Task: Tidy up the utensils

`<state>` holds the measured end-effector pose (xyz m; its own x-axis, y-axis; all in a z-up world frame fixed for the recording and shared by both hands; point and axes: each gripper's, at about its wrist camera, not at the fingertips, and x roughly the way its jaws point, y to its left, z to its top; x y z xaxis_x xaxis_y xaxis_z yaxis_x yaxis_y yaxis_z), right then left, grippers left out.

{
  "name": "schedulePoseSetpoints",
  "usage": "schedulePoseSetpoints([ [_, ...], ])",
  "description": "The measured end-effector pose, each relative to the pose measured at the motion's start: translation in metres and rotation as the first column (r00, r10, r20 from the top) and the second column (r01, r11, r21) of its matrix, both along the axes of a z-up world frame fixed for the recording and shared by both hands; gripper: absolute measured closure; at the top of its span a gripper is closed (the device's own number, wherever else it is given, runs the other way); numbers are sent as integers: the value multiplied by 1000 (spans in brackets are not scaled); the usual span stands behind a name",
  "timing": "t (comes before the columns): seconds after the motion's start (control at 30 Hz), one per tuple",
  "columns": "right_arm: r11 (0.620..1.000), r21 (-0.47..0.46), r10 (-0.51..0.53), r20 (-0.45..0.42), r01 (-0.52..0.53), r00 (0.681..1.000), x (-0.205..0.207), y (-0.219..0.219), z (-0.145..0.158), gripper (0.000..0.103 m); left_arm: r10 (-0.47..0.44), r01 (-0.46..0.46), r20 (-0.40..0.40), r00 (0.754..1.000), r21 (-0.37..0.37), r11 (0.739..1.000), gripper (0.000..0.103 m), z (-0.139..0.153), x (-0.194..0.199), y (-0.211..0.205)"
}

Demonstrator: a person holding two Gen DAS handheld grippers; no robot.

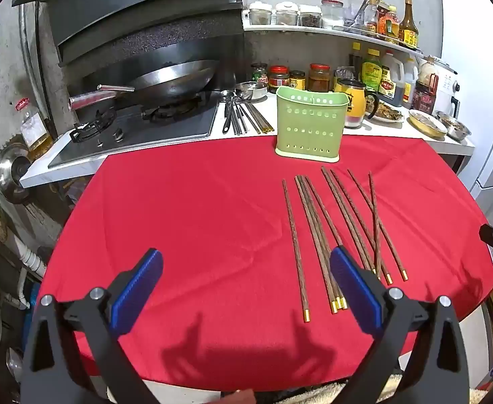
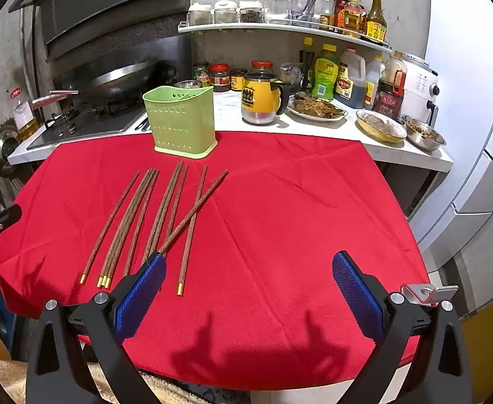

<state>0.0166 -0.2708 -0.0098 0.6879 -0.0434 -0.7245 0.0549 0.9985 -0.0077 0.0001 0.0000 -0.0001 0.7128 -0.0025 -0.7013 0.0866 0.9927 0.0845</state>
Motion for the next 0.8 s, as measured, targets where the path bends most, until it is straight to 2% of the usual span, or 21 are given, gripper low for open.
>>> schedulePoseSetpoints([
  [0.8,1000,5,-4,-2,4,1000,1,-2,1,6,8,-8,5,1000,-10,1000,6,-2,3,10],
])
